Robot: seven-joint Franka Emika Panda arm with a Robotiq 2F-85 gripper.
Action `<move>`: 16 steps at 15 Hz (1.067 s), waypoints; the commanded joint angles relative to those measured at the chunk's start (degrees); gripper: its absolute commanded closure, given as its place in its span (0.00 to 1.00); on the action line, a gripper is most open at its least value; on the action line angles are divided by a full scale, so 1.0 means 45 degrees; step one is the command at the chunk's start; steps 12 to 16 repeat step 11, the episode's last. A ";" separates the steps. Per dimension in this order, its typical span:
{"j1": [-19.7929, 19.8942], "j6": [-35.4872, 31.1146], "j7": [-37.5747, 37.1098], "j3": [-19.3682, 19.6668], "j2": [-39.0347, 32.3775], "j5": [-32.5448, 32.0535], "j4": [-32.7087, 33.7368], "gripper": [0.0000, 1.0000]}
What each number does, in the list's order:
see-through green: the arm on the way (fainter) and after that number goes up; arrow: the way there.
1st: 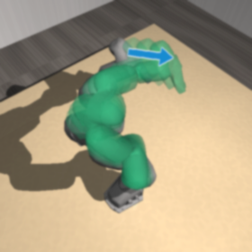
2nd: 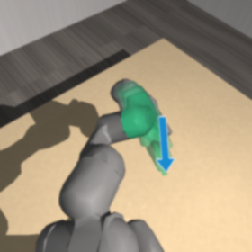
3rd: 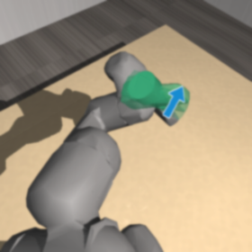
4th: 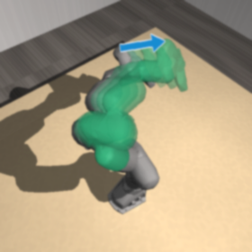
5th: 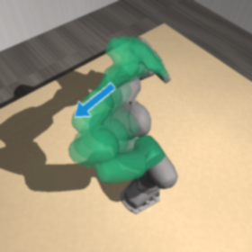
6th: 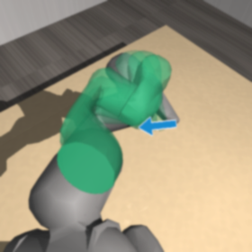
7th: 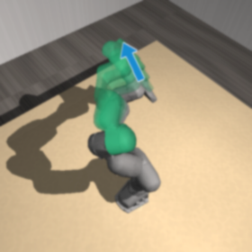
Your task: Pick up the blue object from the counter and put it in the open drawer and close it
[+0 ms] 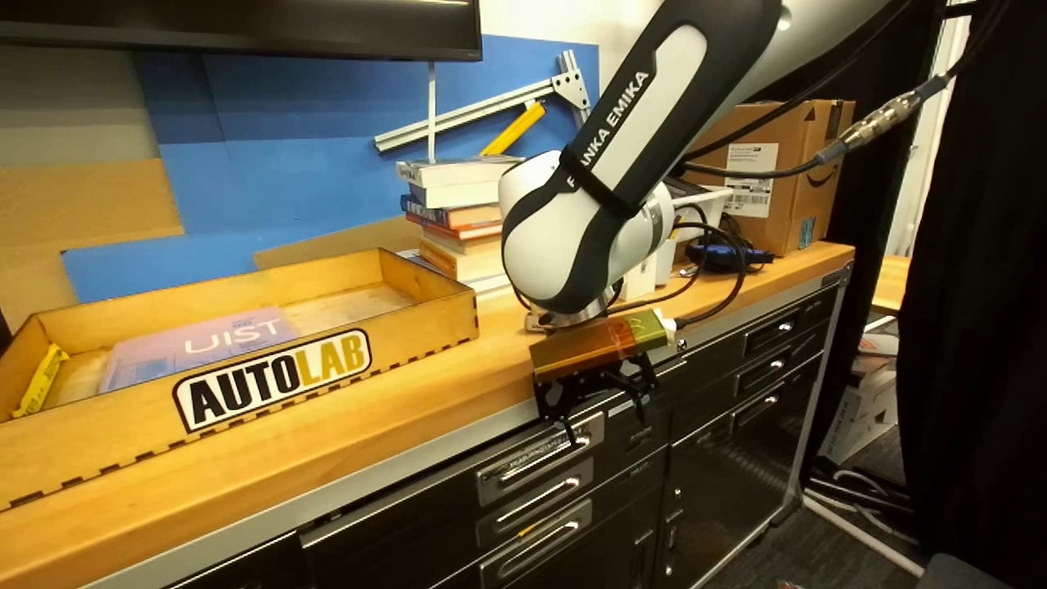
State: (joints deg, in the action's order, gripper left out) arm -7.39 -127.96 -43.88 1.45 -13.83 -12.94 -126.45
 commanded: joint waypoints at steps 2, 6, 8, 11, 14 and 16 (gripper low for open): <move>0.0189 -0.0352 0.1150 -0.0151 0.3286 -0.0297 -0.1824 0.00; 0.0254 -0.0257 0.1531 -0.0780 0.6085 -0.0349 -0.2677 0.00; 0.0547 -0.0095 0.1275 -0.1021 0.4985 -0.0339 -0.1965 0.00; 0.0624 -0.0101 0.1346 -0.1221 0.5973 -0.0275 -0.2515 0.00; 0.0624 -0.0101 0.1346 -0.1221 0.5973 -0.0275 -0.2515 0.00; 0.0624 -0.0101 0.1346 -0.1221 0.5973 -0.0275 -0.2515 0.00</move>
